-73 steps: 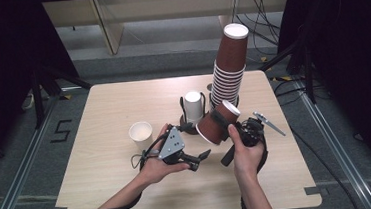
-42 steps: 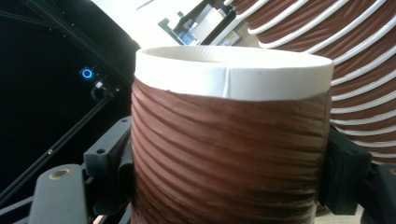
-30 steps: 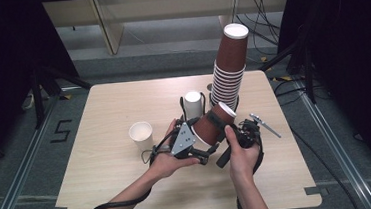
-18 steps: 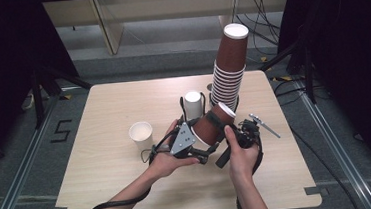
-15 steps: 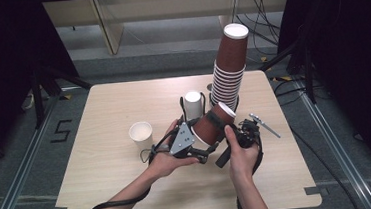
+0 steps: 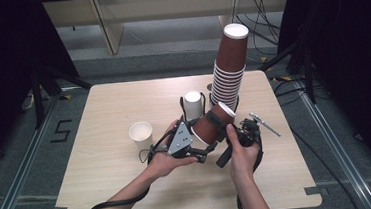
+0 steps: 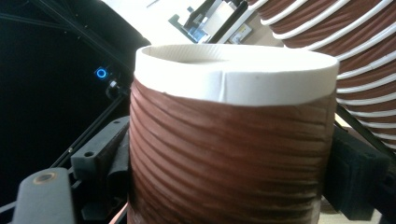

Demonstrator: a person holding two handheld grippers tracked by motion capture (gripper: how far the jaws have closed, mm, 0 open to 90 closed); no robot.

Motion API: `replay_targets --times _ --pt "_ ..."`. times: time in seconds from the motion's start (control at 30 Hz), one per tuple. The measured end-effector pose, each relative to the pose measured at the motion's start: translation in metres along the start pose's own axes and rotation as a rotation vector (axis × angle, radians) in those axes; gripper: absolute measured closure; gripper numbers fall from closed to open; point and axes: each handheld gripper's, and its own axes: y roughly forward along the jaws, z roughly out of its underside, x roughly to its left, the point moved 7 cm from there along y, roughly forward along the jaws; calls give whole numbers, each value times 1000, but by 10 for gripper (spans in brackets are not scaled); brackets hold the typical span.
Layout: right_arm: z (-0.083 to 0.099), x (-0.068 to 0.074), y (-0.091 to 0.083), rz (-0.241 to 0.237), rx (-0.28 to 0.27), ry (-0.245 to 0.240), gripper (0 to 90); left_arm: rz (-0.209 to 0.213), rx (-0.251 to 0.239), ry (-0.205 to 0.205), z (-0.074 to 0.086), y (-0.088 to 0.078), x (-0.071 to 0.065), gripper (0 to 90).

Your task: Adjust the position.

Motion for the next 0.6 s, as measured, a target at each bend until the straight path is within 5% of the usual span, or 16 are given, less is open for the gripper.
replay_targets --times 0.27,0.3,0.37,0.6 --pt "1 -1 0 -4 4 4 98 -1 -5 -5 -1 -1 1 104" --pt "2 2 -1 -14 15 43 89 -2 -6 -6 -1 -1 1 104" --pt "2 -1 0 -6 9 6 77 5 -6 -9 -2 -2 2 104" --pt "2 2 -4 -8 15 1 73 0 1 -5 -3 -8 8 105"
